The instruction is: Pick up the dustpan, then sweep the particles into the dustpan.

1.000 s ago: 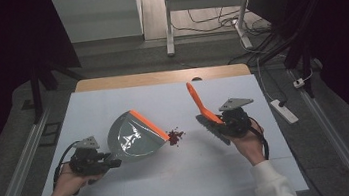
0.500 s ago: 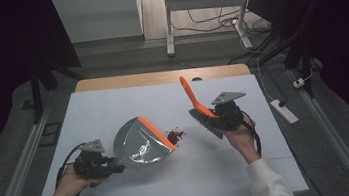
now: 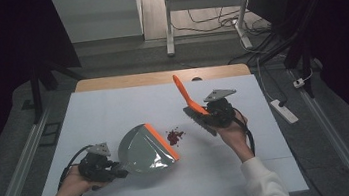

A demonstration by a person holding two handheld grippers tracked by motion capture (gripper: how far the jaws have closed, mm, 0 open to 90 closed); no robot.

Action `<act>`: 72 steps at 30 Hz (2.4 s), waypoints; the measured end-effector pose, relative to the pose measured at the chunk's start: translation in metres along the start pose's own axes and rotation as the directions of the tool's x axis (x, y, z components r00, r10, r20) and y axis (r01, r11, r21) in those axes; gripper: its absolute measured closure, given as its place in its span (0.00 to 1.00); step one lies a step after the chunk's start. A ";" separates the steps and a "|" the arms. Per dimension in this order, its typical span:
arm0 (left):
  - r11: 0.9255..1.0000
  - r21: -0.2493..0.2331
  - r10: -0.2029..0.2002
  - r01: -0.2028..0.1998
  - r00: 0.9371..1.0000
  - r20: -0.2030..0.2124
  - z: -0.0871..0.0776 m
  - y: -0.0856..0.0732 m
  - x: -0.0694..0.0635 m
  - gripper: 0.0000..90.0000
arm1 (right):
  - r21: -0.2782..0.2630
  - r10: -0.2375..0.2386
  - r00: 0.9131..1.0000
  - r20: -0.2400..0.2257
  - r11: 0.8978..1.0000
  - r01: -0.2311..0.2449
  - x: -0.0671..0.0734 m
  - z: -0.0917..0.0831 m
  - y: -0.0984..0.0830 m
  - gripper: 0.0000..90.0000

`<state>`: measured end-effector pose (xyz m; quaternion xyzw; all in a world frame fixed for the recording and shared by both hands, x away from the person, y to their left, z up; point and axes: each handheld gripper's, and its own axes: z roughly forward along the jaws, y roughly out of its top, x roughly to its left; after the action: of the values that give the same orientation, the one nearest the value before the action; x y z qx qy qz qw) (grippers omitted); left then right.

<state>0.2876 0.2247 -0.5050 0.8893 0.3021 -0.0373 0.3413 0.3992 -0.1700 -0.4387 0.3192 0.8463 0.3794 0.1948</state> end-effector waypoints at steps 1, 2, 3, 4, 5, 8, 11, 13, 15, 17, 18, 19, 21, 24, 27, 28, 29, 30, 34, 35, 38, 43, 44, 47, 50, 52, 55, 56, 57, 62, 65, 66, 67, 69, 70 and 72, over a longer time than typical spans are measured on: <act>1.000 0.005 0.004 -0.004 1.000 0.000 0.001 0.000 0.000 0.68 | 0.000 0.000 1.000 0.000 1.000 0.000 0.000 0.000 0.000 0.78; 1.000 0.008 0.004 -0.004 1.000 0.001 0.001 0.000 -0.001 0.68 | 0.007 -0.002 1.000 -0.002 1.000 0.002 0.001 0.004 0.000 0.78; 1.000 0.011 0.005 -0.005 1.000 0.003 0.002 0.000 -0.001 0.68 | 0.011 -0.002 1.000 -0.003 1.000 0.002 0.001 0.005 0.000 0.78; 1.000 0.015 0.006 -0.006 1.000 0.004 0.003 0.001 -0.001 0.68 | 0.013 -0.003 1.000 -0.003 1.000 0.003 0.001 0.007 0.000 0.78; 1.000 0.019 0.007 -0.007 1.000 0.006 0.004 0.001 -0.001 0.68 | 0.013 -0.003 1.000 -0.003 1.000 0.003 0.001 0.007 0.000 0.78; 0.999 0.031 0.007 -0.008 1.000 0.006 0.007 0.002 -0.001 0.68 | 0.029 -0.010 1.000 -0.004 1.000 0.011 0.003 0.015 -0.001 0.78; 0.999 0.036 0.004 -0.004 1.000 0.007 0.008 0.002 -0.001 0.68 | 0.035 -0.015 1.000 -0.002 0.999 0.015 0.004 0.019 -0.001 0.78; 0.999 0.040 -0.004 0.004 1.000 0.007 0.010 0.003 -0.001 0.68 | 0.037 -0.015 1.000 -0.002 0.999 0.015 0.004 0.020 0.000 0.78; 0.999 0.044 -0.012 0.012 1.000 0.008 0.011 0.003 0.000 0.68 | 0.041 -0.020 1.000 -0.003 0.999 0.021 0.004 0.024 -0.001 0.78; 0.999 0.047 -0.020 0.019 1.000 0.019 0.013 0.004 0.001 0.68 | 0.054 -0.029 1.000 -0.004 0.998 0.029 0.006 0.030 -0.001 0.78; 0.998 0.051 -0.023 0.022 1.000 0.017 0.014 0.004 0.001 0.68 | 0.054 -0.029 1.000 -0.004 0.998 0.029 0.006 0.030 -0.001 0.78; 0.998 0.054 -0.022 0.021 1.000 0.015 0.014 0.005 0.001 0.68 | 0.058 -0.028 1.000 -0.005 0.998 0.029 0.006 0.031 -0.001 0.78; 0.998 0.056 -0.026 0.026 1.000 0.015 0.016 0.005 0.001 0.68 | 0.063 -0.032 0.999 -0.008 0.997 0.033 0.007 0.035 -0.001 0.78; 0.998 0.064 -0.021 0.020 1.000 0.021 0.018 0.006 0.001 0.68 | 0.074 -0.042 0.999 -0.006 0.996 0.042 0.009 0.040 -0.001 0.78; 0.997 0.068 -0.024 0.022 1.000 0.019 0.019 0.007 0.001 0.68 | 0.080 -0.049 0.999 -0.005 0.996 0.050 0.010 0.042 -0.001 0.78; 0.997 0.070 -0.025 0.024 1.000 0.018 0.020 0.007 0.001 0.68 | 0.080 -0.047 0.999 -0.005 0.996 0.047 0.010 0.043 0.000 0.78; 0.997 0.071 -0.026 0.025 0.999 0.018 0.020 0.007 0.001 0.68 | 0.083 -0.053 0.999 -0.008 0.995 0.054 0.011 0.045 0.000 0.78; 0.997 0.072 -0.028 0.027 0.999 0.017 0.020 0.007 0.001 0.68 | 0.083 -0.057 0.998 -0.008 0.995 0.058 0.012 0.045 0.000 0.78; 0.997 0.063 -0.040 0.038 0.999 0.030 0.020 0.007 0.002 0.68 | 0.083 -0.058 0.998 -0.005 0.995 0.058 0.013 0.046 0.001 0.78; 0.997 0.064 -0.041 0.039 0.999 0.030 0.020 0.007 0.002 0.68 | 0.082 -0.057 0.998 -0.005 0.995 0.057 0.013 0.046 0.001 0.78; 0.997 0.068 -0.042 0.041 0.999 0.024 0.021 0.007 0.002 0.68 | 0.087 -0.072 0.997 0.002 0.994 0.071 0.014 0.049 0.002 0.78; 0.997 0.066 -0.046 0.044 0.999 0.020 0.021 0.006 0.002 0.68 | 0.103 -0.085 0.996 -0.001 0.991 0.085 0.016 0.055 0.003 0.78; 0.997 0.069 -0.046 0.044 0.999 0.021 0.021 0.006 0.002 0.68 | 0.106 -0.089 0.996 0.000 0.990 0.089 0.017 0.056 0.002 0.78; 0.996 0.079 -0.047 0.046 0.999 0.021 0.022 0.006 0.002 0.68 | 0.117 -0.085 0.996 -0.003 0.990 0.085 0.018 0.060 0.002 0.78; 0.996 0.079 -0.053 0.051 0.998 0.021 0.022 0.007 0.003 0.68 | 0.123 -0.084 0.996 -0.009 0.989 0.085 0.018 0.062 0.001 0.78; 0.996 0.078 -0.054 0.052 0.998 0.022 0.022 0.007 0.003 0.68 | 0.124 -0.083 0.997 -0.012 0.989 0.083 0.020 0.064 0.001 0.78; 0.995 0.079 -0.055 0.053 0.998 0.023 0.023 0.007 0.003 0.68 | 0.122 -0.079 0.997 -0.017 0.989 0.080 0.022 0.066 0.002 0.78; 0.995 0.081 -0.056 0.053 0.998 0.024 0.023 0.007 0.003 0.68 | 0.123 -0.090 0.996 -0.020 0.988 0.091 0.023 0.067 0.002 0.78; 0.995 0.081 -0.056 0.053 0.998 0.024 0.023 0.007 0.003 0.68 | 0.126 -0.091 0.996 -0.019 0.988 0.093 0.024 0.067 0.003 0.78; 0.995 0.080 -0.061 0.058 0.998 0.030 0.023 0.007 0.003 0.68 | 0.131 -0.105 0.994 -0.023 0.986 0.107 0.031 0.069 0.004 0.78; 0.995 0.075 -0.070 0.067 0.997 0.039 0.023 0.006 0.004 0.68 | 0.132 -0.109 0.994 -0.027 0.985 0.112 0.032 0.069 0.004 0.78; 0.995 0.077 -0.068 0.065 0.997 0.037 0.023 0.006 0.004 0.68 | 0.132 -0.112 0.993 -0.036 0.984 0.115 0.032 0.069 0.004 0.78; 0.995 0.077 -0.067 0.064 0.997 0.036 0.024 0.006 0.004 0.68 | 0.131 -0.111 0.993 -0.039 0.985 0.116 0.032 0.069 0.004 0.78; 0.995 0.076 -0.068 0.065 0.997 0.036 0.023 0.006 0.004 0.68 | 0.129 -0.104 0.994 -0.041 0.986 0.109 0.034 0.069 0.004 0.78; 0.995 0.077 -0.067 0.064 0.997 0.035 0.023 0.006 0.003 0.68 | 0.129 -0.104 0.994 -0.044 0.986 0.108 0.034 0.069 0.004 0.78; 0.995 0.079 -0.065 0.062 0.997 0.033 0.023 0.006 0.003 0.68 | 0.128 -0.106 0.993 -0.049 0.986 0.111 0.036 0.069 0.004 0.78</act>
<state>0.2973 0.2080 -0.5200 0.8910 0.3225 -0.0757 0.3104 0.4148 -0.1077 -0.4832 0.2766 0.8893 0.3187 0.1763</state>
